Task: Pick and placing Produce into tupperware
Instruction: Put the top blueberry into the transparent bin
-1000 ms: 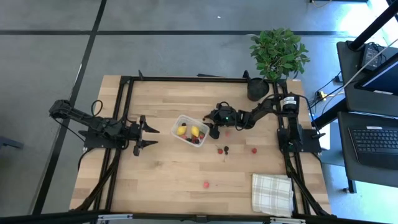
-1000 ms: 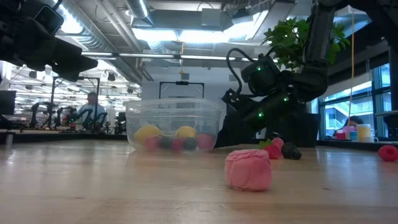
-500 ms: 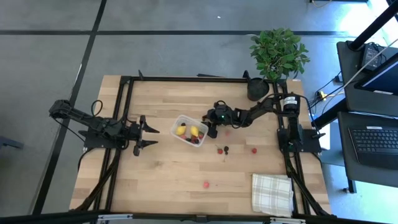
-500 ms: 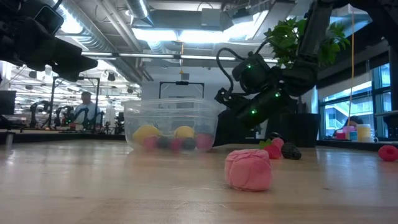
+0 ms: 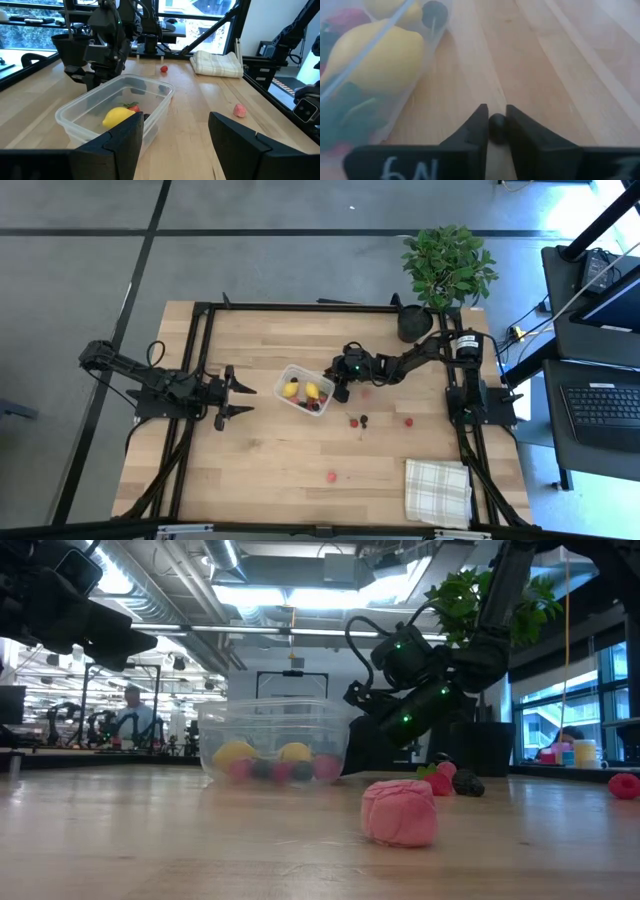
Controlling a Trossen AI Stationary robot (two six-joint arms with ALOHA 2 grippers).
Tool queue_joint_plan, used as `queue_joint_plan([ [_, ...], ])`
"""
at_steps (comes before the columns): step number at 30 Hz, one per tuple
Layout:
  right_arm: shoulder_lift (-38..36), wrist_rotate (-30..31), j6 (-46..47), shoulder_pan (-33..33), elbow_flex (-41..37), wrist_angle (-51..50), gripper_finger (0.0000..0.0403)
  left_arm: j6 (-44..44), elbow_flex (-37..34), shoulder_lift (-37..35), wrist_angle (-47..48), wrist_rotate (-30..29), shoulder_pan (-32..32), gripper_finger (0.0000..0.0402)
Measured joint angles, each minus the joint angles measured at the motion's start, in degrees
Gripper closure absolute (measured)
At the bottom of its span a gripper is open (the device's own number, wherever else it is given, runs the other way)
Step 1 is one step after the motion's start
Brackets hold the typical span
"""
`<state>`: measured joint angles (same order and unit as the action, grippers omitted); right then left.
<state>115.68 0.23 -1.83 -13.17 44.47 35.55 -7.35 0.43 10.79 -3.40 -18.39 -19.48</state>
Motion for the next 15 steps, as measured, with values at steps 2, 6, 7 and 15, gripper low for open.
queue_joint_plan([
  [2, 0.0, 0.2, 0.0, 0.0, 0.0, 0.0, 0.0351, 0.0, 0.0, 0.0, 0.0, 0.0, 0.0, 0.0184],
  [6, 0.1, 1.8, 0.0, 0.1, 0.0, 0.1, 0.0352, 0.0, 0.0, 0.0, 0.0, 0.0, 0.0, 0.0184],
  [7, 0.1, 1.9, 0.0, 0.1, -0.1, 0.2, 0.0352, 0.0, 0.0, 0.0, 0.0, 0.0, 0.0, 0.0184],
  [15, -1.2, 2.9, 0.0, 0.0, -0.3, -0.4, 0.0352, 0.0, 0.0, 0.0, 0.0, 0.0, 0.0, 0.0184],
])
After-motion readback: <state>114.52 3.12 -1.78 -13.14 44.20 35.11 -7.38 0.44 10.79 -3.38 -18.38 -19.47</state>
